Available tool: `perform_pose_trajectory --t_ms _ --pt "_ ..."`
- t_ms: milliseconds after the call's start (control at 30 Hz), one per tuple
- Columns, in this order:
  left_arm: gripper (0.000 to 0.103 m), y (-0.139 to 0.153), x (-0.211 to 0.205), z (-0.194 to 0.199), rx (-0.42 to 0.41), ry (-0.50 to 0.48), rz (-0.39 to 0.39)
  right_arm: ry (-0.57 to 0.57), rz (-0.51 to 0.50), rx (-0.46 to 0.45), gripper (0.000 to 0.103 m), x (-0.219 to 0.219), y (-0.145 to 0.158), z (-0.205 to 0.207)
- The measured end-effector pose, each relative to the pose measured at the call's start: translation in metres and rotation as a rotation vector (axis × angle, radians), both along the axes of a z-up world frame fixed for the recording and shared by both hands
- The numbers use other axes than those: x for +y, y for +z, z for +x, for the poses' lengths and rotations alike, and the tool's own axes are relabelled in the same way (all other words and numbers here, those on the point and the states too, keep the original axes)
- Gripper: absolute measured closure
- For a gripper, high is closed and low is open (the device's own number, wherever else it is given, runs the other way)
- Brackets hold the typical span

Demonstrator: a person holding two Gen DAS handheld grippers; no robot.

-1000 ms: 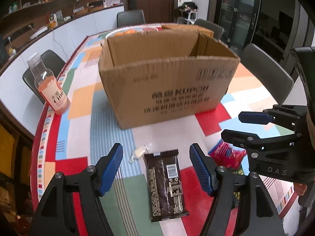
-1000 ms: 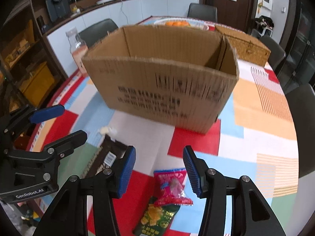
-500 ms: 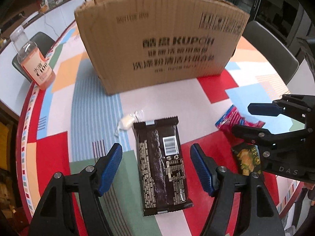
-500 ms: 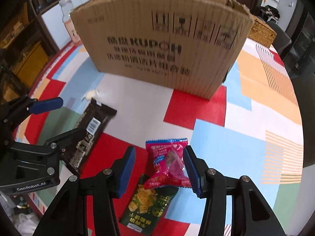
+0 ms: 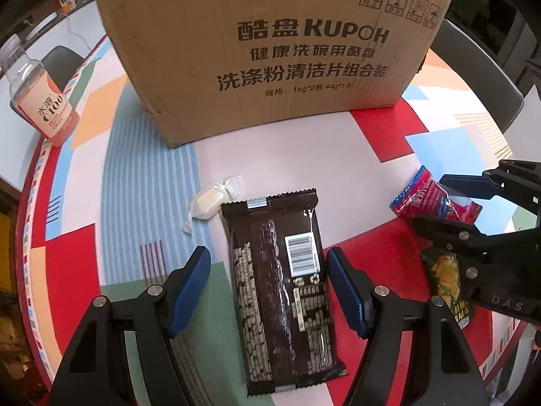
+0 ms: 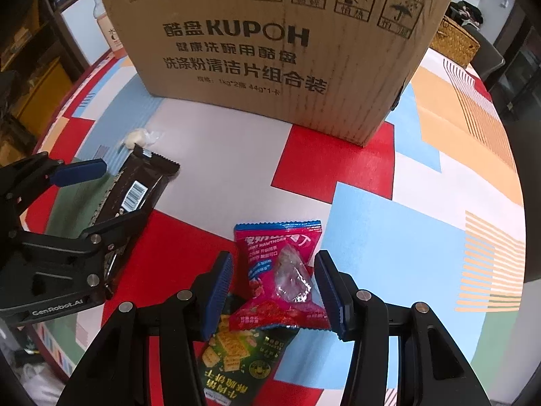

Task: Organize snacks
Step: 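Move left tool to the dark chocolate bar while right tool approaches the pink hawthorn packet, then close left tool on the chocolate bar while right tool grasps the pink packet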

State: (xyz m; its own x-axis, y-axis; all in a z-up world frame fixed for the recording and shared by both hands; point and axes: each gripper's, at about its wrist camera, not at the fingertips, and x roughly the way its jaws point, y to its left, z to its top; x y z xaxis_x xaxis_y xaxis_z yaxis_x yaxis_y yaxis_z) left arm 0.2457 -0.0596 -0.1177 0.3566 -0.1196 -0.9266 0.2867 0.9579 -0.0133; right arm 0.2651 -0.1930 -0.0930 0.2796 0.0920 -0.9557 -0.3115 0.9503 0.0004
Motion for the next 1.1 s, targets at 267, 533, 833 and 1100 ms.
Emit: perform_pose_trajectory --t_ms 267,533,833,1100 --pt "0.048 -0.003 -0.004 0.007 0.005 0.01 0.002 -0.001 -0.002 -0.002 0.053 0.0 -0.006 -0.001" --pt "0.053 0.003 -0.003 -0.003 -0.008 0.016 -0.024 0.027 -0.014 -0.03 0.066 0.011 -0.002 -0.007" --pt "0.054 0.029 0.001 -0.021 -0.064 0.02 -0.061 0.035 0.005 -0.085 0.081 0.021 0.015 -0.016" --pt "0.055 0.035 0.0 -0.026 -0.075 0.016 -0.072 0.044 0.026 -0.048 0.052 0.022 0.008 -0.012"
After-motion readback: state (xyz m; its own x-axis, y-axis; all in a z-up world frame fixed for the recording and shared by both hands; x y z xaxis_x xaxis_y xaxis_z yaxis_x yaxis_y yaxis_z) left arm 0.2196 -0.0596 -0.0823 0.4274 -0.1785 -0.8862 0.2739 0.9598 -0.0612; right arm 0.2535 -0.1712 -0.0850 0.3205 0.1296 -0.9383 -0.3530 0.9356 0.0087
